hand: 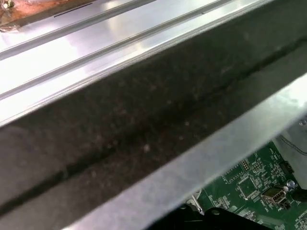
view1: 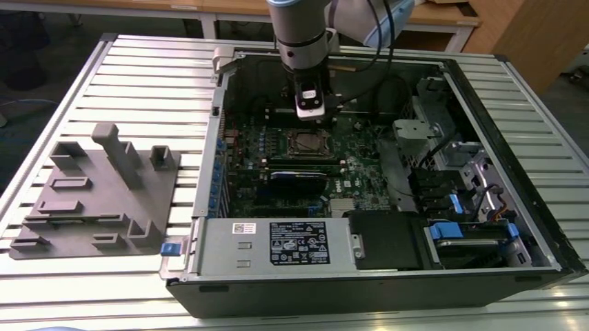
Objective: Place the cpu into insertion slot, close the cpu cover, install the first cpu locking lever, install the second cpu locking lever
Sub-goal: 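Install the first cpu locking lever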
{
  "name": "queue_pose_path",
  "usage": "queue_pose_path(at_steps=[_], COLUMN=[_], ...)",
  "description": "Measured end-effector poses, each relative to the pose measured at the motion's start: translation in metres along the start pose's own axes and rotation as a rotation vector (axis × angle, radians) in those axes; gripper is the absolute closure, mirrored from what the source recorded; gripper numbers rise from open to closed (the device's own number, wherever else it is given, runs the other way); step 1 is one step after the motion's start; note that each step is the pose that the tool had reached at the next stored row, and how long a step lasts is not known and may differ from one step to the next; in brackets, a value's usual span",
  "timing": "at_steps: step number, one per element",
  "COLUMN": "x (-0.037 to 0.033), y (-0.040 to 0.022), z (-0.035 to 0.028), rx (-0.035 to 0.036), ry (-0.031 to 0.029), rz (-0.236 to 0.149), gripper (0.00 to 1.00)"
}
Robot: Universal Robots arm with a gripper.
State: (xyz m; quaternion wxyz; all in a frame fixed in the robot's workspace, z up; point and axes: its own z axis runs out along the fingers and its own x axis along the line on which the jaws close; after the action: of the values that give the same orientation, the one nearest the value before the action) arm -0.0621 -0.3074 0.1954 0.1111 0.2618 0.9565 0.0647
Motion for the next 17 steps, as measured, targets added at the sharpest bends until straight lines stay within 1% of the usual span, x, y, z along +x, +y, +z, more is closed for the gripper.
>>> queue_pose_path(at_steps=[2,4,5,6,14,17], x=[0.0001,0.0004,0.0005,0.0006,-0.0006,-0.001], y=[-0.0002,-0.0005,-0.0006,-0.0004,0.0019,0.0025], z=[0.0006,0.0017,0.0023,0.0031,0.0041,0.0028], rx=[0.0035,0.0041,0.004,0.0024,0.0031,0.002], ry=[-0.0021,-0.003,-0.0035,-0.0039,-0.0042,-0.0046], rz=[-0.001,-0.001,-0.001,-0.001,-0.001,-0.001], gripper=[0.89,0.89,0.89,0.89,0.89,0.89])
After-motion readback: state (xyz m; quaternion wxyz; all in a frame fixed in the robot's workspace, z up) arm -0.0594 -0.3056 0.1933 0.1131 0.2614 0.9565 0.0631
